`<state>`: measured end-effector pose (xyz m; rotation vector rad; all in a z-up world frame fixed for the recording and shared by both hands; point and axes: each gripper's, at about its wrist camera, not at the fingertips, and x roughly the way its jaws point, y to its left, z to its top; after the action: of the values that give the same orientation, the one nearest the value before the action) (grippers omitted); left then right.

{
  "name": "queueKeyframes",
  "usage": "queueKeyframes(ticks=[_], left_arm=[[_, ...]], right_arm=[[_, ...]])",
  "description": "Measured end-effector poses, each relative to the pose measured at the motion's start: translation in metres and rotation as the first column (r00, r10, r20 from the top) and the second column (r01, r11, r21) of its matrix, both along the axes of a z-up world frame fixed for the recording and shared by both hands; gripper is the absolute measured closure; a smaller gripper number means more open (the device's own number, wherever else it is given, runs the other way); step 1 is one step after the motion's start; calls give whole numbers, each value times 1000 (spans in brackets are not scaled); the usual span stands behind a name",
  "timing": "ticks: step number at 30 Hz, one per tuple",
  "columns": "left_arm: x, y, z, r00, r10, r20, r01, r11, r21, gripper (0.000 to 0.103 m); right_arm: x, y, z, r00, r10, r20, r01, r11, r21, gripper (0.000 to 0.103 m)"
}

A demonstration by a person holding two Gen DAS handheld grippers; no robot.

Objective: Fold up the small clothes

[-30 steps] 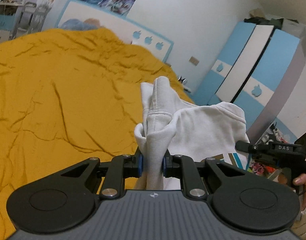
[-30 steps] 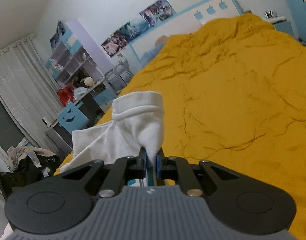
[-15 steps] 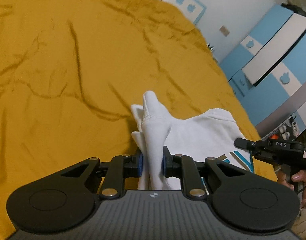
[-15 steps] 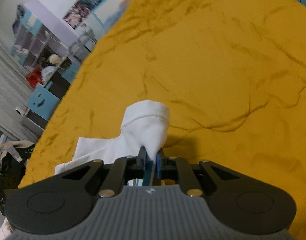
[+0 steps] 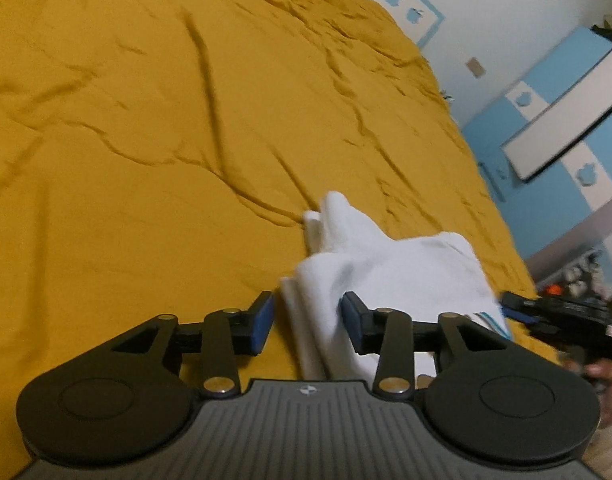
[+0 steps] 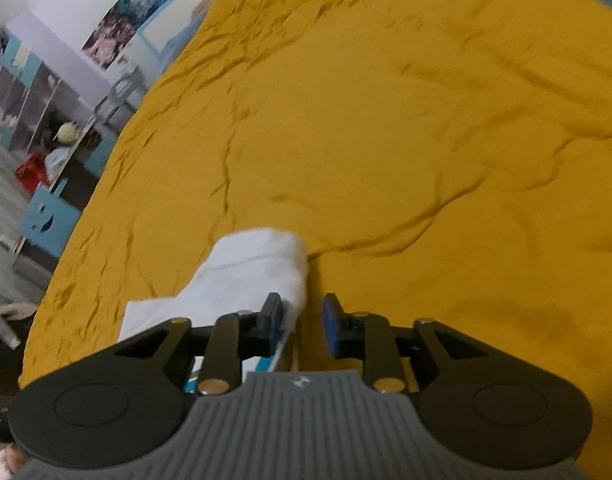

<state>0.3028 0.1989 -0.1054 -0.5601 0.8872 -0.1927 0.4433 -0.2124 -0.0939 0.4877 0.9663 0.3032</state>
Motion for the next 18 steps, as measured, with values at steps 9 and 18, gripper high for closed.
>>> queueKeyframes(ticks=[9, 18], left_arm=[[-54, -25, 58, 994, -23, 103, 6, 987, 163, 59], [-117, -98, 95, 943, -261, 207, 185, 927, 327, 61]], right_arm=[[-75, -5, 60, 988, 103, 113, -90, 990, -112, 85], [-171, 36, 83, 946, 283, 156, -219, 916, -336, 75]])
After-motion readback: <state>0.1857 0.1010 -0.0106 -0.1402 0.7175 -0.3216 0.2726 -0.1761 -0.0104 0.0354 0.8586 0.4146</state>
